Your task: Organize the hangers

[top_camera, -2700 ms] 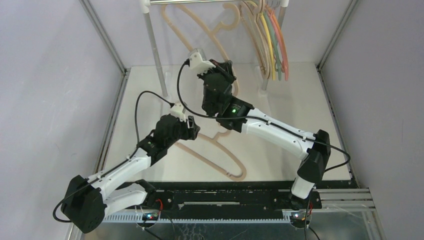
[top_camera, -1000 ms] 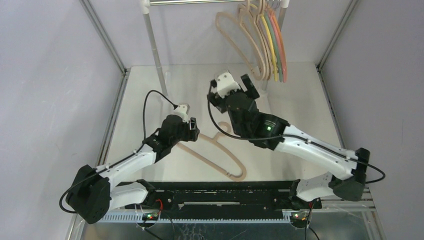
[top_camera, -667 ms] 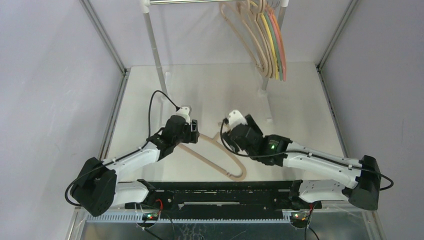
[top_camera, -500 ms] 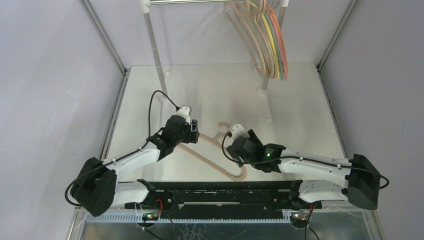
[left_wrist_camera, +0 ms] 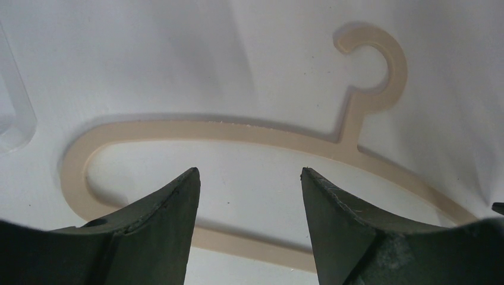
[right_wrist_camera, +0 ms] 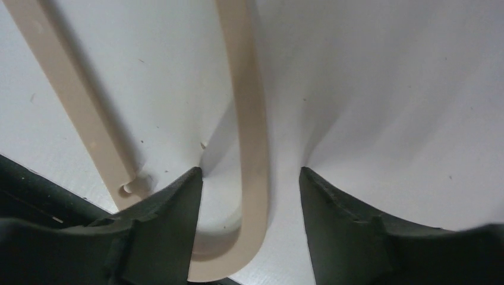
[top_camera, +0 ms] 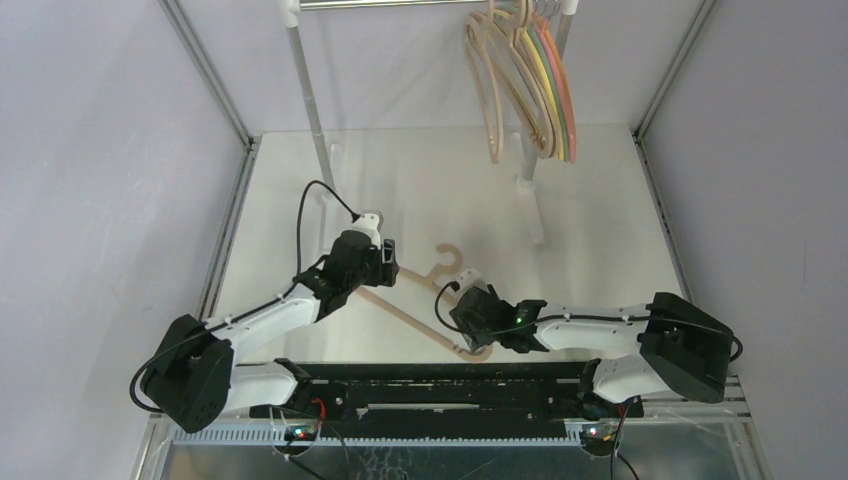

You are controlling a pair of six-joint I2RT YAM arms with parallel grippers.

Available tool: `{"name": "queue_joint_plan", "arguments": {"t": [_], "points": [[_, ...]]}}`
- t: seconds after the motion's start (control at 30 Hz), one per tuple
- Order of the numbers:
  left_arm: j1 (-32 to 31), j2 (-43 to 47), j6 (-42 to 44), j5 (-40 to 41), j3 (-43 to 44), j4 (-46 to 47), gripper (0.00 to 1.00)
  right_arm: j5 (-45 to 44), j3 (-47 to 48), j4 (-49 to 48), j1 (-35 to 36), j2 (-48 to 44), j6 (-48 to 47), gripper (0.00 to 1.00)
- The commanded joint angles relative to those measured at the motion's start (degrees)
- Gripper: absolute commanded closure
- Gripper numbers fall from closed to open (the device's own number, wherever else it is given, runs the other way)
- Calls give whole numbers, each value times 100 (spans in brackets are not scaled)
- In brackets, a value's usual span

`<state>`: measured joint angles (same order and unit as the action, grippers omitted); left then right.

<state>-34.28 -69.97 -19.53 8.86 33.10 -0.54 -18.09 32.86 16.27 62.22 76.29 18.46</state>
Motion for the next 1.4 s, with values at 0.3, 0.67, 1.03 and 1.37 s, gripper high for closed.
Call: {"name": "queue_joint_plan", "arguments": {"t": [0.3,0.67,1.03,1.37], "points": [[-35,233,-60,55,-4,185,32,-491,102,-202,239,479,668,100],[-51,766,-86,171,32,-88,32,-2302,1776,1840,594,74,571,100],[-168,1191,-207,183,-23,-235,32,-3295,2740,2224,638,202,-252,100],[-237,2125,-296,314,-53,-772,33,-3854,3607,1455,491,655,-1813,100]]}}
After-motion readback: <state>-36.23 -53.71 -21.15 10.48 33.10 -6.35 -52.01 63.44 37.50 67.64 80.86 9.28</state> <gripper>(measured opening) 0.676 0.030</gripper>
